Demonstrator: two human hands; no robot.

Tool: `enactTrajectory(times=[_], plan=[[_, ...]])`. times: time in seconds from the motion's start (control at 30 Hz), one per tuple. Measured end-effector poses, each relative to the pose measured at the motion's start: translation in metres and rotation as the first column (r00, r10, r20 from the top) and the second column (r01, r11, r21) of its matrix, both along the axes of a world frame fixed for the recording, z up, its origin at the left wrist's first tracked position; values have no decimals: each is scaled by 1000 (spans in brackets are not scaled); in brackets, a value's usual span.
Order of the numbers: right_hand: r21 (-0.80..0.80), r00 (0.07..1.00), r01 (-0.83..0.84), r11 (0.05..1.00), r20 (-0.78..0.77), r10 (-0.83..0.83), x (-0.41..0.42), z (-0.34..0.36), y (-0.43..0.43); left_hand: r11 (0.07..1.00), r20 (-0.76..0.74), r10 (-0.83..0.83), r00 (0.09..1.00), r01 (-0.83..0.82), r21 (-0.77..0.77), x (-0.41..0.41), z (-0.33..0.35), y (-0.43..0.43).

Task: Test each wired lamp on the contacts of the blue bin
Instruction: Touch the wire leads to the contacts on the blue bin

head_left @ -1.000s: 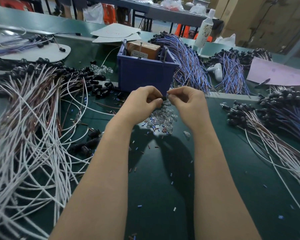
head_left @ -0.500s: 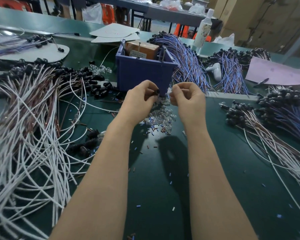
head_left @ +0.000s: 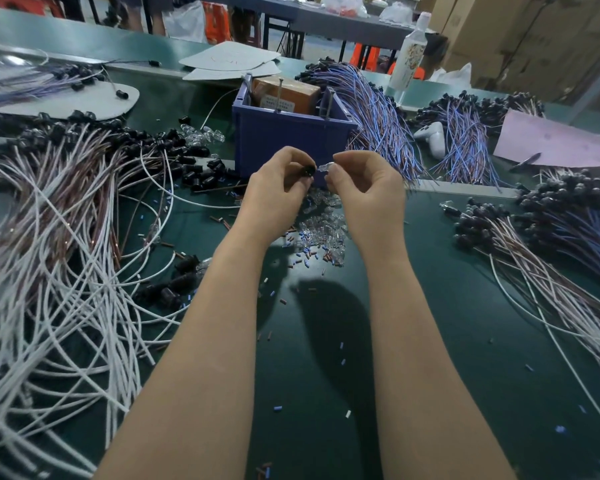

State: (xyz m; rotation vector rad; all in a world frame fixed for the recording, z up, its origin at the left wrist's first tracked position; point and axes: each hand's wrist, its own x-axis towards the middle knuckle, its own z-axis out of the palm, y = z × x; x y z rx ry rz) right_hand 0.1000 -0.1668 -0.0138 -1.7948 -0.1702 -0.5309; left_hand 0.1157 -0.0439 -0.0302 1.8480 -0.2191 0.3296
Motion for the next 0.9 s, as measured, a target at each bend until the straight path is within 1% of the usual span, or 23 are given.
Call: enactTrajectory(times=[0.17,0.37,0.47,0.57,0.63,0.67,0.73,0.8,0.9], plan=[[-54,998,31,998,48,-28,-1,0,0,999,13,-5,1000,5,44,-2,3,-2],[-184,993,97,978,83,-83,-2,-1,1,994,40,-8,999,3,114,-5,6,-4],[-229,988,129,965,114,-105,-2,-1,1,982,64,-8,998,-5,188,-7,8,-4],[-238,984,147,960,135,-117,-1,-1,1,956,129,0,992,-38,292,-8,11,-6],[-170,988,130,977,109,-112,0,-1,0,940,152,19,988,-69,335,-8,13,-8],[-105,992,107,989,73,-99,2,-1,-1,938,158,24,987,-77,339,-9,14,-8],[123,1000,23,992,-20,-20,2,0,-3,946,156,29,987,-78,316,-9,15,-8],[366,993,-50,929,-78,84,3,0,-4,952,133,38,990,-76,295,-9,15,-6],[555,976,-66,829,-136,169,4,-1,-5,952,113,21,993,-54,300,-8,14,-6]])
